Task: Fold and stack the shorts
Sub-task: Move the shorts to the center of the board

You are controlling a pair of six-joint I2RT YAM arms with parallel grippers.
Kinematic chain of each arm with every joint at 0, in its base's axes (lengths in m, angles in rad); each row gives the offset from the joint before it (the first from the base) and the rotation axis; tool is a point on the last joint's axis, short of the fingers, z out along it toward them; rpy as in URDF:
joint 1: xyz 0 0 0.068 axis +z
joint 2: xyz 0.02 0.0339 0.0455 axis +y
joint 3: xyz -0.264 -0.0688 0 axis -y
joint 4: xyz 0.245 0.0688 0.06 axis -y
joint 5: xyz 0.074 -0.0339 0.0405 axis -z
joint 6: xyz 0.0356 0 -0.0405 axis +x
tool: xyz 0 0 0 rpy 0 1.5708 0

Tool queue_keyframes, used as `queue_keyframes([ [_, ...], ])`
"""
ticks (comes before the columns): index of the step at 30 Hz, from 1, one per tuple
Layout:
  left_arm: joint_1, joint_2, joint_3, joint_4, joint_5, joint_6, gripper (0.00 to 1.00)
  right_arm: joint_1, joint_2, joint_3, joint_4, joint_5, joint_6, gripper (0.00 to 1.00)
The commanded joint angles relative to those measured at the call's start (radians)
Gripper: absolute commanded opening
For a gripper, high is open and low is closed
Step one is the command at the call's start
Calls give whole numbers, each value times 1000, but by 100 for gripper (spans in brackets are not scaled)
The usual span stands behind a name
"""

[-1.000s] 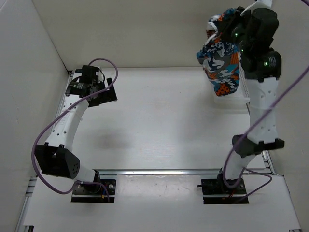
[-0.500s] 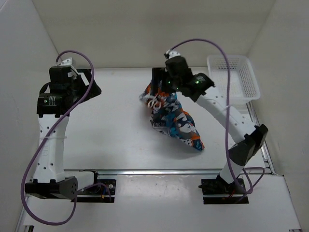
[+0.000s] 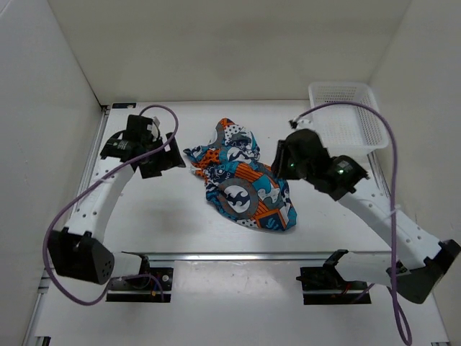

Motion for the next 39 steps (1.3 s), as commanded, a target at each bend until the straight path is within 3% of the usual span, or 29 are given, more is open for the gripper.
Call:
queue_keyframes([
  [1, -42, 140, -7, 112, 28, -44, 97, 140, 65, -123, 8, -47, 110, 52],
  [3, -74, 214, 25, 135, 67, -44, 94, 229, 113, -132, 9, -38, 143, 68],
  [6, -137, 341, 45, 135, 162, -16, 94, 270, 148, -132, -1, -1, 198, 70],
  [10, -248, 381, -64, 219, 154, -82, 94, 251, 121, -132, -22, 49, 208, 66],
  [16, -318, 502, -32, 258, 126, -138, 89, 88, 43, -122, -54, 59, 122, 66],
  [18, -318, 551, -7, 258, 105, -138, 72, 42, 17, -113, -77, 59, 106, 66],
  [19, -318, 564, -7, 258, 104, -138, 58, 13, -9, -112, -88, 59, 94, 66],
  [20, -293, 564, 8, 258, 88, -122, 20, -1, -25, -112, -88, 59, 94, 66],
  [21, -274, 564, 20, 241, 78, -107, 10, -16, -52, -112, -99, 59, 94, 66],
  [23, -233, 538, 46, 198, 40, -89, 10, -58, -82, -123, -99, 59, 82, 66],
  [26, -173, 432, 190, 54, -116, -56, 10, -116, -143, -132, -108, 34, 71, 66],
  [29, -151, 411, 454, -84, -210, -7, 10, -171, -168, -132, -108, 25, 62, 66],
  [30, -172, 420, 605, -101, -210, 32, 10, -196, -168, -132, -108, 25, 51, 66],
  [33, -267, 536, 872, -223, -189, 88, 10, -240, -189, -123, -108, 25, 51, 65],
  [34, -300, 579, 1051, -251, -164, 118, 10, -252, -189, -123, -108, 25, 51, 65],
  [37, -456, 734, 1281, -290, -86, 140, 10, -294, -227, -123, -108, 34, 76, 64],
  [39, -536, 792, 1295, -258, -23, 149, 10, -309, -255, -149, -108, 48, 102, 64],
])
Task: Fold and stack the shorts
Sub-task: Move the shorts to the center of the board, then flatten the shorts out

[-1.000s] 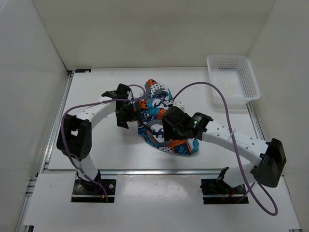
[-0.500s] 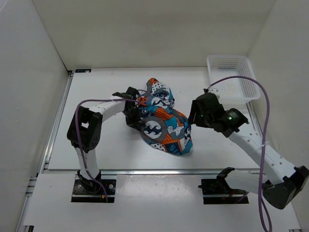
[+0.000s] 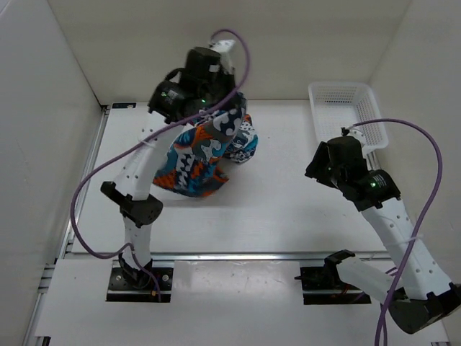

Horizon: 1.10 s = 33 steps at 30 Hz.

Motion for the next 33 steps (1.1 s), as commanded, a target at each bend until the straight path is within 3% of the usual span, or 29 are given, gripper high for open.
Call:
queue_keyframes([
  [1, -191, 175, 22, -101, 151, 67, 15, -38, -72, -3, -5, 16, 23, 64],
  [3, -236, 208, 8, -101, 223, 67, 47, -49, -82, -37, -14, 25, 33, 64],
  [4, -249, 208, -3, -101, 223, 67, 68, -49, -98, -51, -23, 25, 33, 64],
  [5, -249, 194, -24, -112, 196, 67, 100, -58, -108, -65, -23, 25, 33, 65],
  [10, -146, -37, -202, -61, 147, 56, 100, -58, -99, -163, -23, -12, 63, 65],
  [11, -84, -138, -310, -43, 147, 47, 100, -58, -99, -175, -10, -38, 63, 65],
  [12, -50, -189, -373, -18, 147, 30, 94, -58, -99, -189, 3, -56, 63, 65],
  [13, -16, -235, -439, 27, 138, 21, 71, -58, -87, -212, 29, -71, 72, 65],
  [15, 85, -332, -621, 63, 119, -10, 42, -58, -61, -232, 55, -107, 72, 65],
  [17, 142, -344, -706, 63, 107, -42, 13, -58, -9, -243, 76, -166, 82, 65],
  [18, 185, -344, -774, 48, 98, -65, 13, -58, 15, -243, 95, -191, 83, 67],
  [19, 199, -344, -805, 48, 79, -79, 17, -58, 64, -243, 105, -219, 83, 71],
  [20, 211, -344, -837, 48, 70, -91, 34, -58, 91, -243, 130, -242, 83, 84],
  [21, 222, -344, -903, 75, 47, -108, 84, -69, 142, -243, 145, -292, 83, 90],
  [22, 236, -335, -932, 94, 47, -117, 100, -83, 169, -243, 159, -326, 83, 97],
  [26, 262, -274, -1007, 166, 81, -117, 100, -147, 285, -255, 266, -492, 93, 100],
  [33, 262, -42, -986, 203, 151, -93, 100, -235, 551, -254, 423, -593, 107, 95],
])
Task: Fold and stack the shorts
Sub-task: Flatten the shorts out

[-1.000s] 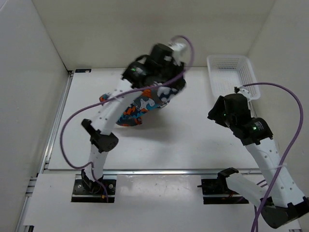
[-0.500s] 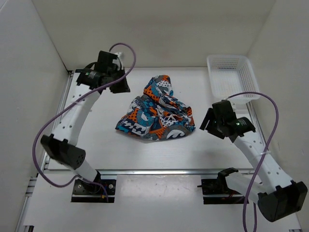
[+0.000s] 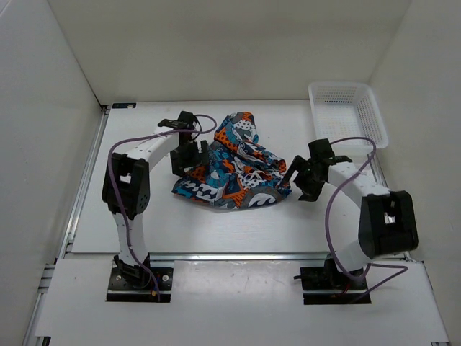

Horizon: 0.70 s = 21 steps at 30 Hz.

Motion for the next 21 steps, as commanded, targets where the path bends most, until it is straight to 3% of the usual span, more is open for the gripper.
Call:
queue_keyframes([
  [1, 3, 4, 14, 40, 46, 6, 96, 0, 91, 14, 99, -95, 10, 93],
  [2, 3, 13, 14, 40, 56, 6, 87, 0, 128, 14, 99, -84, 10, 93],
  [3, 3, 13, 14, 40, 56, 6, 56, 13, 145, 28, 117, -84, 20, 90],
  [4, 3, 22, 14, 40, 65, 6, 37, 29, 176, 28, 128, -84, 21, 88],
  [6, 3, 22, 14, 40, 66, 15, 10, 58, 208, 54, 139, -93, 30, 77],
  [7, 3, 13, 14, 40, 66, 15, 10, 69, 238, 54, 139, -93, 30, 72],
  [8, 3, 13, 14, 40, 75, 15, 10, 78, 252, 71, 139, -79, 39, 48],
  [11, 12, -11, 33, 30, 75, 25, 10, 90, 276, 131, 125, -44, 39, 3],
  [16, 76, -15, 183, -32, 64, 44, 10, 90, 265, 425, -11, 25, 11, 0],
  [21, 173, 30, 690, -235, 41, 63, 10, 81, 288, 822, -160, 45, -33, 0],
])
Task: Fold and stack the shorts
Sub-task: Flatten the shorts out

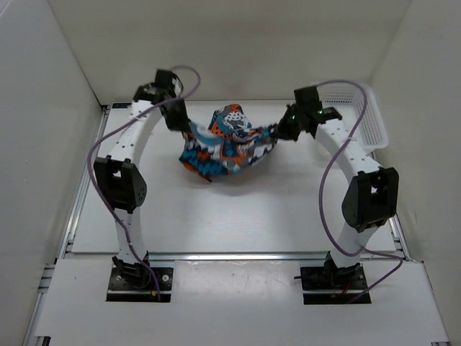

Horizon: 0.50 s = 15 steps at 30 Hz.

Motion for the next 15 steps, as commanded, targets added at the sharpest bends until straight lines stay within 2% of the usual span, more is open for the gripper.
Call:
queue_keyframes([
  [1, 85, -55, 295, -113, 1, 24, 10, -8, -47, 238, -88, 30, -48, 0],
  [2, 118, -95, 362, -113, 18, 12, 10, -8, -71, 250, -88, 39, -65, 0],
  [3, 135, -125, 363, -113, 60, 0, 10, -8, -140, 250, -64, 48, -77, 0],
  [4, 151, -164, 351, -95, 85, 0, 10, -8, -186, 184, -36, 62, -89, 0],
  [5, 161, -261, 308, -67, 96, -9, 10, 1, -235, 133, 25, 82, -100, 0],
  [6, 171, -314, 188, -9, 96, -9, 10, 1, -338, 75, 58, 102, -114, 0],
  [8, 171, -418, 25, 39, 96, -20, 10, 11, -441, -131, 125, 169, -114, 0],
  [9, 162, -520, -167, 72, 57, -46, 13, 26, -548, -209, 145, 207, -123, 0],
  [10, 148, -570, -276, 94, 56, -55, 27, 61, -608, -296, 170, 246, -123, 15],
  [11, 148, -613, -385, 115, 56, -55, 55, 75, -718, -479, 220, 280, -135, 34],
  [12, 133, -674, -583, 134, 56, -84, 94, 84, -765, -565, 239, 301, -136, 55],
  [13, 132, -693, -670, 172, 56, -85, 100, 84, -798, -635, 239, 318, -136, 87],
  [14, 132, -693, -730, 172, 56, -97, 100, 75, -834, -729, 230, 330, -120, 93],
  [15, 132, -693, -770, 172, 47, -97, 100, 61, -834, -756, 178, 343, -108, 96],
])
